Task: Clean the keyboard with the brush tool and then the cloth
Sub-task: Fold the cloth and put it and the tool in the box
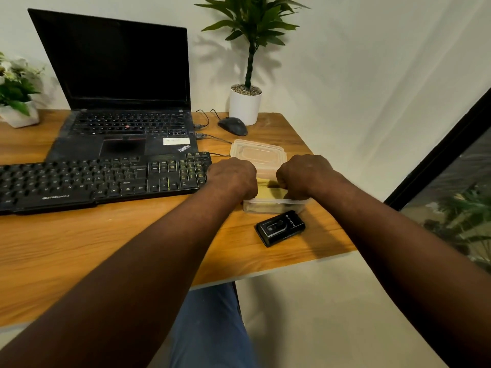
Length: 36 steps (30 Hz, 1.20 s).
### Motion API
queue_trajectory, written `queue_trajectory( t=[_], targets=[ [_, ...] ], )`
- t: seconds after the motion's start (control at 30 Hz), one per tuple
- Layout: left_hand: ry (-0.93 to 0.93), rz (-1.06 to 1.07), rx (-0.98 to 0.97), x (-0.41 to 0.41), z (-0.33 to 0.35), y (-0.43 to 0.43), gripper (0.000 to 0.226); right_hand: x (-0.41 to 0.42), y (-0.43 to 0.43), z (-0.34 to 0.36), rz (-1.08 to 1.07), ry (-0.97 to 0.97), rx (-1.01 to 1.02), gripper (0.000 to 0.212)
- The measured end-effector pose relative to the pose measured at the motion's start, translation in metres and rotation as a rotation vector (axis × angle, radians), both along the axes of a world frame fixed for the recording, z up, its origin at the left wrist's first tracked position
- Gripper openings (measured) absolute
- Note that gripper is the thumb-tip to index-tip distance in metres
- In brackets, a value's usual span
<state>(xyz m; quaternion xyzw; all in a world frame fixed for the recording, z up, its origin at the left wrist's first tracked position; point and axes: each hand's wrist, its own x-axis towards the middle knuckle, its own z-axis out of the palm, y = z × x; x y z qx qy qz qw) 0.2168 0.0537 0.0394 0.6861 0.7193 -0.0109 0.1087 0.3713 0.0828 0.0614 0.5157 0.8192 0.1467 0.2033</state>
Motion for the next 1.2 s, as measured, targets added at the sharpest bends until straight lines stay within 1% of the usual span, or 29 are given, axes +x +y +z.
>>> queue_trajectory(
  t=[0.07, 0.13, 0.23, 0.27, 0.33, 0.4, 0.47, 0.57, 0.7, 0.73, 0.8, 0.87, 0.93, 0.97, 1.0, 1.07, 1.13, 1.2],
  targets=[
    [-0.029, 0.016, 0.035, -0.001, -0.002, -0.003, 0.027, 0.005, 0.000, -0.001, 0.012, 0.083, -0.021, 0.029],
    [-0.078, 0.023, 0.086, -0.003, -0.007, -0.006, 0.026, 0.013, 0.001, -0.004, -0.027, 0.228, -0.040, 0.029],
    [-0.140, 0.031, 0.163, -0.010, -0.012, -0.013, 0.036, 0.027, 0.002, -0.012, -0.084, 0.423, -0.078, 0.031],
    [-0.168, 0.027, 0.206, -0.012, -0.013, -0.016, 0.040, 0.030, 0.001, -0.013, -0.092, 0.488, -0.097, 0.032],
    [-0.250, 0.023, 0.316, -0.017, -0.016, -0.024, 0.039, 0.036, -0.001, -0.013, -0.113, 0.634, -0.116, 0.035],
    [-0.338, 0.025, 0.431, -0.024, -0.019, -0.030, 0.035, 0.040, -0.007, -0.008, -0.133, 0.776, -0.068, 0.036],
    [-0.393, -0.009, 0.481, -0.030, -0.023, -0.036, 0.032, 0.041, -0.018, -0.004, -0.104, 0.846, -0.008, 0.034],
    [-0.363, -0.063, 0.525, -0.033, -0.027, -0.046, 0.029, 0.035, -0.040, -0.004, -0.022, 0.916, 0.022, 0.027],
    [-0.369, -0.105, 0.785, -0.023, -0.027, -0.078, 0.021, 0.034, -0.074, -0.016, 0.092, 0.953, 0.126, 0.018],
    [-0.354, -0.149, 0.797, -0.019, -0.027, -0.088, 0.021, 0.037, -0.080, -0.020, 0.088, 0.957, 0.157, 0.015],
    [-0.321, -0.230, 0.699, -0.010, -0.031, -0.106, 0.031, 0.046, -0.090, -0.031, 0.016, 0.980, 0.199, 0.015],
    [-0.312, -0.237, 0.544, -0.002, -0.038, -0.116, 0.057, 0.057, -0.096, -0.045, -0.079, 1.024, 0.213, 0.019],
    [-0.280, -0.233, 0.410, 0.005, -0.047, -0.119, 0.085, 0.065, -0.104, -0.061, -0.158, 1.094, 0.179, 0.027],
    [-0.254, -0.232, 0.359, 0.008, -0.050, -0.120, 0.093, 0.068, -0.107, -0.067, -0.179, 1.144, 0.141, 0.029],
    [-0.229, -0.228, 0.330, 0.011, -0.053, -0.120, 0.094, 0.070, -0.111, -0.072, -0.183, 1.191, 0.101, 0.030],
    [-0.211, -0.214, 0.345, 0.014, -0.057, -0.119, 0.083, 0.070, -0.117, -0.077, -0.169, 1.248, 0.038, 0.037],
    [-0.221, -0.215, 0.405, 0.013, -0.056, -0.118, 0.070, 0.070, -0.120, -0.075, -0.158, 1.292, -0.031, 0.054],
    [-0.249, -0.230, 0.457, 0.011, -0.052, -0.120, 0.065, 0.070, -0.121, -0.072, -0.153, 1.317, -0.088, 0.067]
  ],
)
